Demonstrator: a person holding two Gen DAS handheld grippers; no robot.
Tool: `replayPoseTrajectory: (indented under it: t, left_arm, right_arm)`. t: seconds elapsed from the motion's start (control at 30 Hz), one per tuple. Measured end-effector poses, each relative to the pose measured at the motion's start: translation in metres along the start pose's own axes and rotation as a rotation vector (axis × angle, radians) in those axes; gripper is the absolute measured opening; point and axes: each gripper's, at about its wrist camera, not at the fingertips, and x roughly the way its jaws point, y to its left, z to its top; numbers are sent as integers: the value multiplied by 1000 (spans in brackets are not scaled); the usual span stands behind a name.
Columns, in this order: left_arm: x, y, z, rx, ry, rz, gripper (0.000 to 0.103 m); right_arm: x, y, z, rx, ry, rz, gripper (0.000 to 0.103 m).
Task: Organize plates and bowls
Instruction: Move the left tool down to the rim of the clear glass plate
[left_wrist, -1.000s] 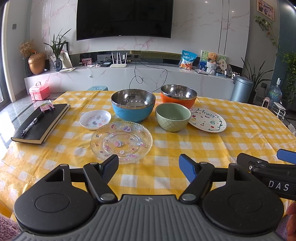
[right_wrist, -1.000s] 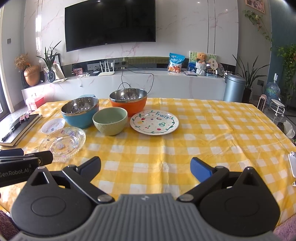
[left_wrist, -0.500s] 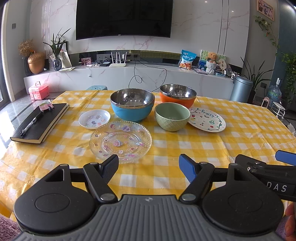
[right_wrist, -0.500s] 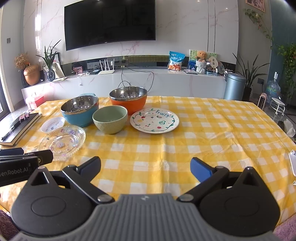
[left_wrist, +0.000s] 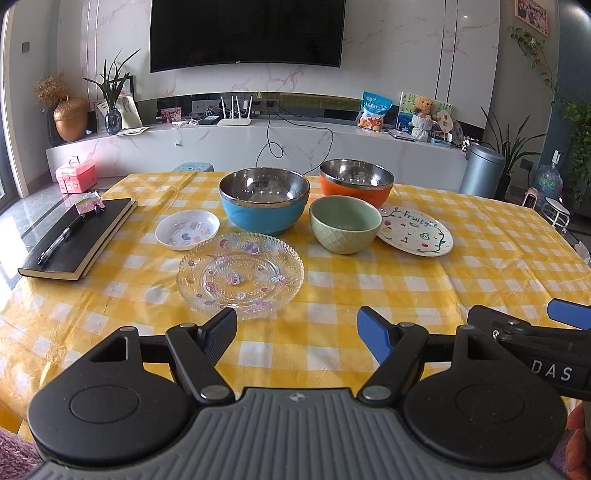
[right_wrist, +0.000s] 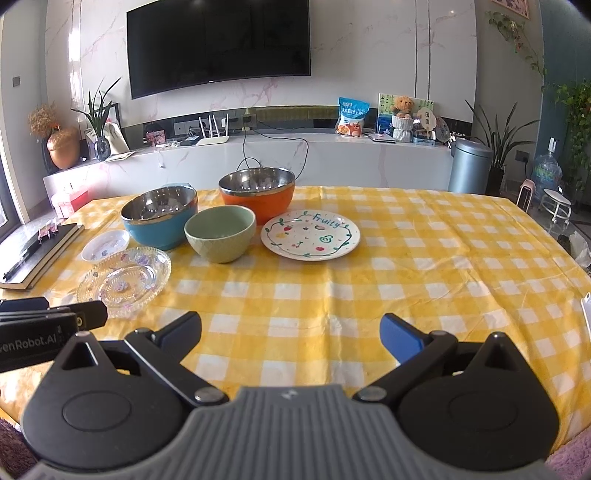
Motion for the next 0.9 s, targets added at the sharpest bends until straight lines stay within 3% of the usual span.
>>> replayPoseTrajectory:
  t: [0.17,0.37,0.47,0.53,0.67,0.7,0.77,0.9]
  left_arm:
    - [6,6,7,-5,12,-6,86]
    - [21,32,29,-66,29,15,71]
    - [30,48,40,-98,38,6,65]
    - [38,59,47,-106,48,9,52]
    - [58,84,56,-141,56,55,39]
    - [63,92,56,-159,56,75,36]
    - [74,106,54,-199,68,97,33]
    - [91,128,43,-295,101,63,33]
  right_arm:
    - [10,0,4,12,-14,32,101]
    - [31,11,20,12,-19,95,100]
    - [46,23,28,-2,-9,132,91]
    - [58,31,33,0,3,157,82]
    - [84,47,41,20,30,206,73]
    - [92,50,43,30,40,219,67]
    - [107,55,43,52,70,244,58]
    - [131,66,43,93,122,283,51]
